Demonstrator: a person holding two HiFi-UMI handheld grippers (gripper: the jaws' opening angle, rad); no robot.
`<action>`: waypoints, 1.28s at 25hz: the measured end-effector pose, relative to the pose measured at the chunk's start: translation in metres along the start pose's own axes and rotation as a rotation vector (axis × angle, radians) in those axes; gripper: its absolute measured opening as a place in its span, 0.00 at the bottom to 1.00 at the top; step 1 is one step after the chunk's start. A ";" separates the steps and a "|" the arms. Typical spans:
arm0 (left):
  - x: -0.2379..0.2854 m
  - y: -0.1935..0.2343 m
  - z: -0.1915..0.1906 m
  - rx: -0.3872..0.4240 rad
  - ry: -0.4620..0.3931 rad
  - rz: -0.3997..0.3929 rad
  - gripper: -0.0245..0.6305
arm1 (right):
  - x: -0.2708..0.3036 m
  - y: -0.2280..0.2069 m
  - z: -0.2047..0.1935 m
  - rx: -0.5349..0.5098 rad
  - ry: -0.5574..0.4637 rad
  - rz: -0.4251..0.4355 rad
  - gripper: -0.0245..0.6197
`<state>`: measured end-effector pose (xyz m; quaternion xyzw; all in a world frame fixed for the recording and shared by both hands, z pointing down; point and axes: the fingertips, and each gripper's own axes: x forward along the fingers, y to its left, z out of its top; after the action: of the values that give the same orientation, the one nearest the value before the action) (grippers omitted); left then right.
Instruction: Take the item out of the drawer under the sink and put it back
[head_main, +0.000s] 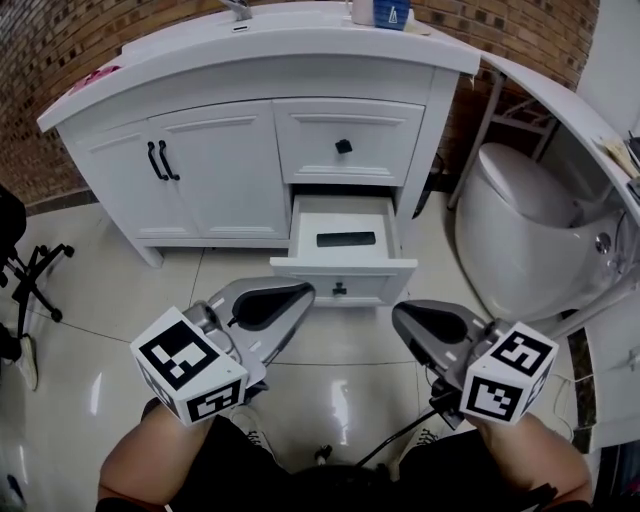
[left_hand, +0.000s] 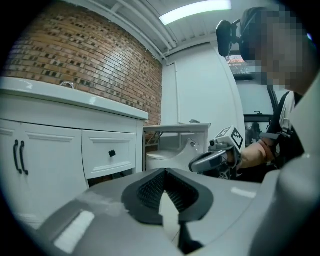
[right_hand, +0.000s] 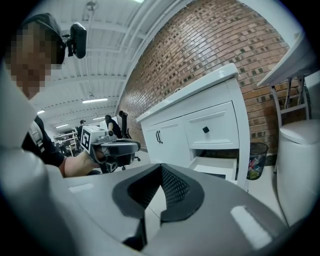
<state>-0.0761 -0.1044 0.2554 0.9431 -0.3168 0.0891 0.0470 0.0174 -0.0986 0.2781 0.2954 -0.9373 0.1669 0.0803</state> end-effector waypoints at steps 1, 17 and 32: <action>-0.002 0.001 -0.006 -0.016 0.004 0.000 0.04 | 0.000 0.000 -0.002 -0.002 0.005 -0.002 0.04; -0.012 -0.004 -0.035 -0.105 0.024 -0.025 0.05 | 0.010 0.001 -0.024 0.046 0.082 0.006 0.04; -0.003 -0.011 -0.042 -0.087 0.061 -0.058 0.05 | 0.014 0.005 -0.029 0.011 0.108 0.010 0.04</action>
<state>-0.0777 -0.0879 0.2956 0.9457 -0.2915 0.1025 0.1004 0.0048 -0.0914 0.3075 0.2816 -0.9321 0.1881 0.1282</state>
